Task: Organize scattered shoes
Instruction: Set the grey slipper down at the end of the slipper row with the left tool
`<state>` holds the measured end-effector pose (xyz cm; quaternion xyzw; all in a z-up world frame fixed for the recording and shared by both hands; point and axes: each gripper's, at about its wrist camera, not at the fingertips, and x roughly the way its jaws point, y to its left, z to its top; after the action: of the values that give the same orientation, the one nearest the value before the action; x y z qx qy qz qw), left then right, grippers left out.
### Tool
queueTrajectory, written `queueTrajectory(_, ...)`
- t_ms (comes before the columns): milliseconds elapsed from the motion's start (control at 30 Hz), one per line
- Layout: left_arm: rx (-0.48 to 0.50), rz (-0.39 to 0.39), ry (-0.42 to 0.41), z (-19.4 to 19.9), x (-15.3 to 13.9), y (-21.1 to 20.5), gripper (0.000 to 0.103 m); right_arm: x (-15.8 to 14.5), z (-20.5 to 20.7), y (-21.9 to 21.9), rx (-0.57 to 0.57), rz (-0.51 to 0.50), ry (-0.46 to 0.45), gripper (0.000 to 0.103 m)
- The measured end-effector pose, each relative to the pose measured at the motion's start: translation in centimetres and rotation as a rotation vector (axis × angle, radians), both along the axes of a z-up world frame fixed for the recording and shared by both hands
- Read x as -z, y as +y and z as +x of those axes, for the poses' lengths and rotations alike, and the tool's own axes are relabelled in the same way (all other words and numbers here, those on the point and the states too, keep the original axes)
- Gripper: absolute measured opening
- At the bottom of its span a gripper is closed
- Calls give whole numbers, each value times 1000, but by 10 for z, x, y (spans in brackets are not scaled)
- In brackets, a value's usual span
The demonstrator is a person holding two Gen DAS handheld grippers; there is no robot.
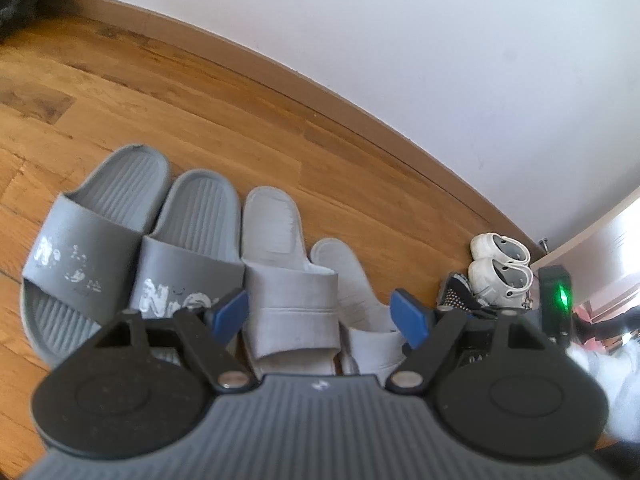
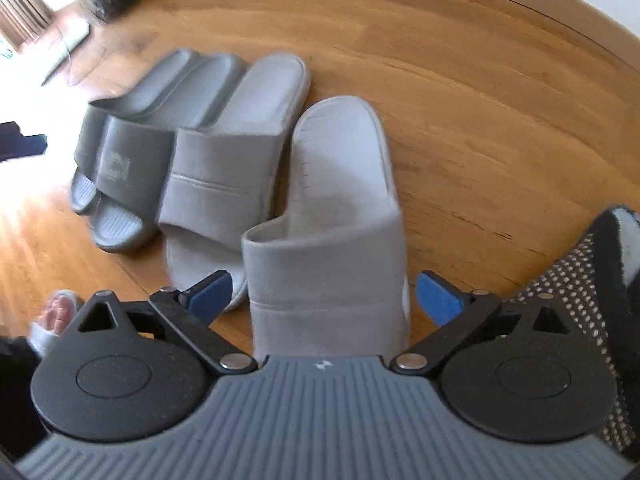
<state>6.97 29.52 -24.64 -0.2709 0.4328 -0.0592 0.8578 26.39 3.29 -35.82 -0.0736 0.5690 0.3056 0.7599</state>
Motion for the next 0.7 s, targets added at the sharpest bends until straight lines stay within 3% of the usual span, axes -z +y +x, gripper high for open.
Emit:
queueTrajectory(167,-12,0,20,-2,4,2,78,40,8,18,17,58,107,102)
queueTrajectory(267,-13,4,27,-2,6,0,78,45,-7,28,6,42,61,103)
queueTrajectory(400,-9,7,34,-3,9,-1,78,33,-8,17,77,74,57,86)
queueTrajectory(533,-3,10,39,-4,10,-3,78,35,9,11,205,71,47,87)
queueTrajectory(700,7,18,45,-4,10,-5,78,36,25,29,230,90,21,88)
